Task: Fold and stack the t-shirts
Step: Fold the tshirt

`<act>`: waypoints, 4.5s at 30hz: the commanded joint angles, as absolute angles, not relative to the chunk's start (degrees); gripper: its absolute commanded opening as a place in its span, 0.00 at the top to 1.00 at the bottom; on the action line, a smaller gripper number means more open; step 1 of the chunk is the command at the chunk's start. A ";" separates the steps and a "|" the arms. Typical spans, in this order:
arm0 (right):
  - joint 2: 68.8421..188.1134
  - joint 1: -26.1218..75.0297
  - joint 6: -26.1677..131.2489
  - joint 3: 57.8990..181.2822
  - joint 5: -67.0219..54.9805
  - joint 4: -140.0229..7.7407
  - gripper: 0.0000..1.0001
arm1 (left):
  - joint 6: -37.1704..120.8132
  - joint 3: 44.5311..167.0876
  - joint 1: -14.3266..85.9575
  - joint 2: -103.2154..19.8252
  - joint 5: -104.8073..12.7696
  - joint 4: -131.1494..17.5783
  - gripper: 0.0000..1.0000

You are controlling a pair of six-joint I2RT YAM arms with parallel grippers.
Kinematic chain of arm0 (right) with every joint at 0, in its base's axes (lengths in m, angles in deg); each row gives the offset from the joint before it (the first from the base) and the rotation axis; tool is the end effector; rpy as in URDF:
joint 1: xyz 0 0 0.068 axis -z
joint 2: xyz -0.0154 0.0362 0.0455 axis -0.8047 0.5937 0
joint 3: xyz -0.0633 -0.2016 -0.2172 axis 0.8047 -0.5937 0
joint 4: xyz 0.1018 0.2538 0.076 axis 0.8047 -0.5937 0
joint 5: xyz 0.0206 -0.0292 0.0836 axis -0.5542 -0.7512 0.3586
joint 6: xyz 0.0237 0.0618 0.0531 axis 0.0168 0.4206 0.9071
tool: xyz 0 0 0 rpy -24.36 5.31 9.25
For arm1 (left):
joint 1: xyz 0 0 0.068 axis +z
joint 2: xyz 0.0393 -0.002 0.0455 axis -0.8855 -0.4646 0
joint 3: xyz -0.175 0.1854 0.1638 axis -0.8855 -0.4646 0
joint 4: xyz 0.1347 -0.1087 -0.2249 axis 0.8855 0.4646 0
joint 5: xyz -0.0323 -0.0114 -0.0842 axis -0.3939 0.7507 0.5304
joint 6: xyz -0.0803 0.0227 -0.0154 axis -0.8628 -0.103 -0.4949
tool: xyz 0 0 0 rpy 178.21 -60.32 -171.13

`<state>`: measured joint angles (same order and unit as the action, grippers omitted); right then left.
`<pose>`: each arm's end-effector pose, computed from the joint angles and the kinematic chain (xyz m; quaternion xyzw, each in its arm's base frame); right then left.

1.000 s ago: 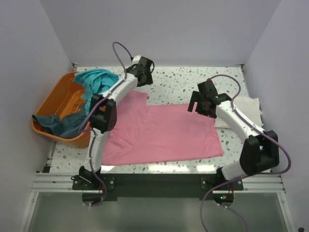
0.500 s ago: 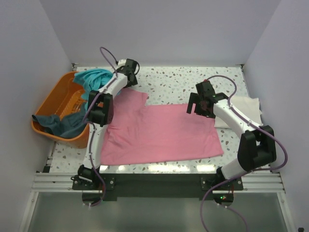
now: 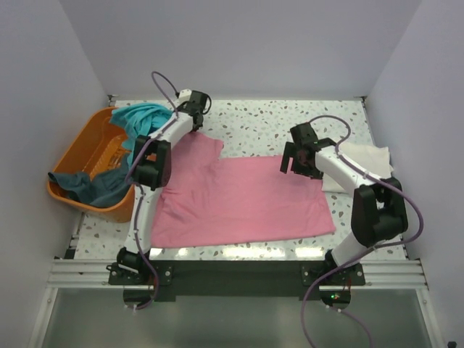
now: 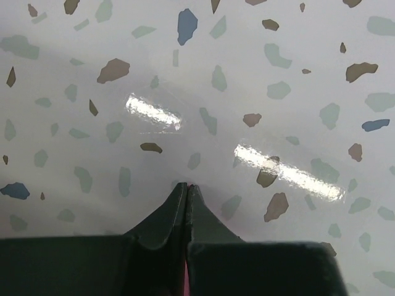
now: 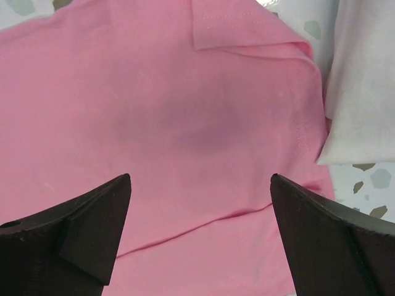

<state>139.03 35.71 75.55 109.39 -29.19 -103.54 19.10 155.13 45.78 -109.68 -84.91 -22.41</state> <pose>0.3483 0.0913 0.2124 0.1305 0.9574 -0.0310 0.2556 0.5951 -0.1372 0.1329 -0.2220 0.8942 0.0996 0.3758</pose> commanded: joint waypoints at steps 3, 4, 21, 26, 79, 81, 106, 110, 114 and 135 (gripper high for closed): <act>146.44 36.44 79.21 116.89 -32.03 -102.02 0.03 | 20.26 149.75 46.14 -105.61 -83.99 -21.10 1.00; 147.93 36.36 77.91 119.52 -32.99 -102.54 0.05 | 20.53 148.44 46.14 -103.51 -83.90 -21.46 1.00; 164.11 36.97 68.67 132.90 -40.12 -110.55 0.42 | 24.40 138.41 46.06 -92.06 -79.07 -31.03 1.00; 166.83 37.41 68.14 133.34 -40.64 -110.81 0.49 | 24.49 135.51 46.06 -89.87 -78.45 -31.65 1.00; 153.73 38.82 61.37 124.72 -35.55 -106.50 0.77 | 23.78 100.79 44.03 -61.74 -69.84 -43.25 1.00; 156.99 38.90 60.24 126.82 -35.55 -106.59 0.73 | 23.69 100.70 44.03 -61.65 -69.92 -43.17 1.00; 167.89 40.83 60.05 133.08 -34.23 -105.36 0.74 | 24.22 101.84 44.03 -62.70 -71.24 -42.91 1.00; 167.02 41.63 60.14 132.64 -31.69 -104.66 1.00 | 24.22 102.46 44.03 -62.62 -71.42 -42.73 1.00; 164.73 42.24 59.62 132.72 -30.97 -104.30 1.00 | 24.48 103.42 44.03 -62.70 -71.68 -42.21 1.00; 142.41 42.16 60.05 116.30 -39.15 -110.98 1.00 | 17.63 82.26 42.89 -41.10 -69.92 -38.60 1.00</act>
<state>146.29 42.03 59.09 117.91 -35.29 -108.72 20.87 85.61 43.68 -45.49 -70.47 -39.66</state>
